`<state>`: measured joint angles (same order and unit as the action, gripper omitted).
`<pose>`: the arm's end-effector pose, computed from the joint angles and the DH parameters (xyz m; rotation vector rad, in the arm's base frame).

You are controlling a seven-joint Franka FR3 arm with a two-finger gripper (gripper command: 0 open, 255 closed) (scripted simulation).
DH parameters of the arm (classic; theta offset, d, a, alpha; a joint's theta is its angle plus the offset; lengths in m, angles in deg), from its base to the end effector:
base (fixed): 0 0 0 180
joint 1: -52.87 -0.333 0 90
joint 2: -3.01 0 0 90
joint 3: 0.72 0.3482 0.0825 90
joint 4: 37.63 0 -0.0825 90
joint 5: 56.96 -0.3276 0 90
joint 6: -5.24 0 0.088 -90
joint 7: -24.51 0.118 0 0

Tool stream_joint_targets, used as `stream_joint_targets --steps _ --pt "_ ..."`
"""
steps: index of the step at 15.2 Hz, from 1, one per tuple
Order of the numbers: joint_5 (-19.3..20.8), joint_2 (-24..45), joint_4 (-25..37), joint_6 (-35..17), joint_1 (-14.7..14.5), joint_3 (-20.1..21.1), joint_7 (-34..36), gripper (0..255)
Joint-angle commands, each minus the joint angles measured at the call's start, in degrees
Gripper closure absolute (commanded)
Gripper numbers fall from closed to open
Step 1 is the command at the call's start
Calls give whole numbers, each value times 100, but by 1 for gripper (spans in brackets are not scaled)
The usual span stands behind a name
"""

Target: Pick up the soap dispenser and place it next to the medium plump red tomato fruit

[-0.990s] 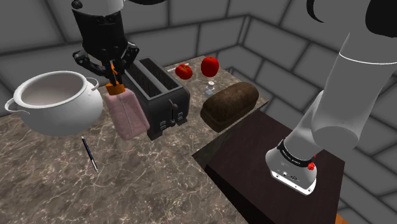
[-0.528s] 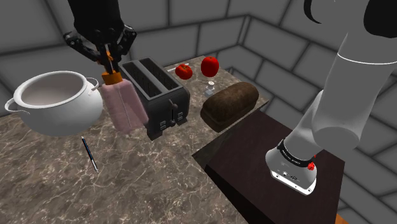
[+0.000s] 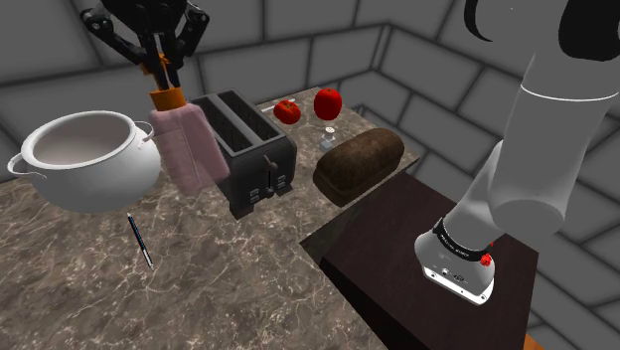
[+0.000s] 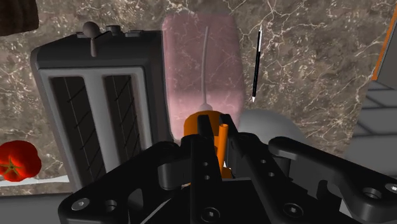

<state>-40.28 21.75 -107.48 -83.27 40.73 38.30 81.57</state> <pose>0.4524 0.3797 0.6412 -3.1274 0.2407 -0.1707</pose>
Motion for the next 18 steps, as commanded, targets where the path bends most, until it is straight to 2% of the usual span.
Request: stream_joint_targets --steps 1,8,11,13,14,16,18 --pt "63 94 291 211 -88 -3 1 255" --pt "381 547 1543 1043 -537 -49 -21 255" --pt "607 863 2326 1506 -871 -110 -62 255" --pt "839 1195 3107 1924 -1234 -200 -133 255" --pt "889 1274 3291 2017 -1326 -232 -155 255" --pt "507 693 2274 1588 -578 -94 -299 255" --pt "225 295 1654 1324 -30 -41 -529 255"
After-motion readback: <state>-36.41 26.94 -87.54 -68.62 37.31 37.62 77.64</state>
